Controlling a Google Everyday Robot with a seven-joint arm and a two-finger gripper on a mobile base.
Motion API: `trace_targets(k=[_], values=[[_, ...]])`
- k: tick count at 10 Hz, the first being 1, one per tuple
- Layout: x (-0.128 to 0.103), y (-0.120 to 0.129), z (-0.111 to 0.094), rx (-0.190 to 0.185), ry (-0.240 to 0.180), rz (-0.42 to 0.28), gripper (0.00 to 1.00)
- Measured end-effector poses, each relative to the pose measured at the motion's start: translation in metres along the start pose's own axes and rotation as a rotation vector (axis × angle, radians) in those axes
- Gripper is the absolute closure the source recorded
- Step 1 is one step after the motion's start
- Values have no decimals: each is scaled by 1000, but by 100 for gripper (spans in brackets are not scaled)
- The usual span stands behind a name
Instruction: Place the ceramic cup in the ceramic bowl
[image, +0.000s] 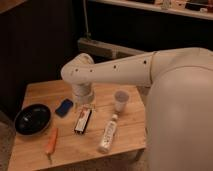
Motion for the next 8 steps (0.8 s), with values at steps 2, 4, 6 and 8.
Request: trace_targets(k=[2,4,6,8], values=[[-4,-2,3,1,8,11,35],[-8,-6,6,3,18,25,35],[-8,-7,6,3,18,28,35],[-8,-9,6,4,15,36,35]])
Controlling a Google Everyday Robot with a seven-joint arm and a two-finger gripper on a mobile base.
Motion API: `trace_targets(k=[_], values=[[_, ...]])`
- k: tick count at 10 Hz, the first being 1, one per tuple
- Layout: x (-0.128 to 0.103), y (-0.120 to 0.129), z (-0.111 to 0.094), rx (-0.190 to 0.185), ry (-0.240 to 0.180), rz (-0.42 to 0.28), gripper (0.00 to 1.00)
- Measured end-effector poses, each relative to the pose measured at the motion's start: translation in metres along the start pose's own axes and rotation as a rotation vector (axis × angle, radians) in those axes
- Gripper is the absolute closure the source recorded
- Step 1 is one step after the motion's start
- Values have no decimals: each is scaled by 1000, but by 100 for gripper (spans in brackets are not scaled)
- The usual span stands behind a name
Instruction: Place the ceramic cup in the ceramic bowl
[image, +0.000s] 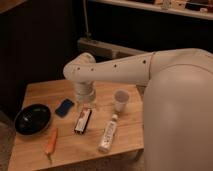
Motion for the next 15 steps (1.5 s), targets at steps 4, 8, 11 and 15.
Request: trace_targets(k=[4,8,11,15], values=[[-37,-57,-16,-71,-90,91,35],[-82,-155,-30,-133,-162,219,35],[-87,-214,-22,-140,-153,320,35],[-88,-237,35,-135,-77,389,35]])
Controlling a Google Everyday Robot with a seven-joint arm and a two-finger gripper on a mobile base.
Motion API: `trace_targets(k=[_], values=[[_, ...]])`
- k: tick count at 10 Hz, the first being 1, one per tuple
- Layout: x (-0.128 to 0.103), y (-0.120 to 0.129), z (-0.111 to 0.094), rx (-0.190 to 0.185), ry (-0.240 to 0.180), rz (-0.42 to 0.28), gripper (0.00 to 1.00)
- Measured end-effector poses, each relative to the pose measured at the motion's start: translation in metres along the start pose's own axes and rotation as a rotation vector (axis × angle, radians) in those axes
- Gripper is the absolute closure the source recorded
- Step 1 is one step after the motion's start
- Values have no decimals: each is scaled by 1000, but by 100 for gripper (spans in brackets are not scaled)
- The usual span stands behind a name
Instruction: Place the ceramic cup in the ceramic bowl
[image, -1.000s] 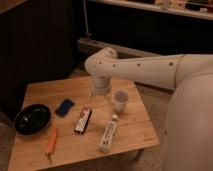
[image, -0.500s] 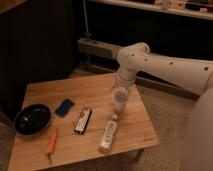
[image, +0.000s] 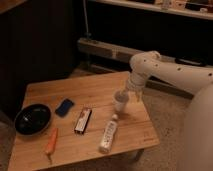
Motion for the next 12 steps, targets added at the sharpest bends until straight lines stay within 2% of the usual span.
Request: trace_targets(k=[3,8,10,12], values=[[0,0,28,10,43,13,38],[6,3,54,12,113,16,85],[10,15,50,-18,120,-14,100],[13,37,27,-51,92,-63,100]])
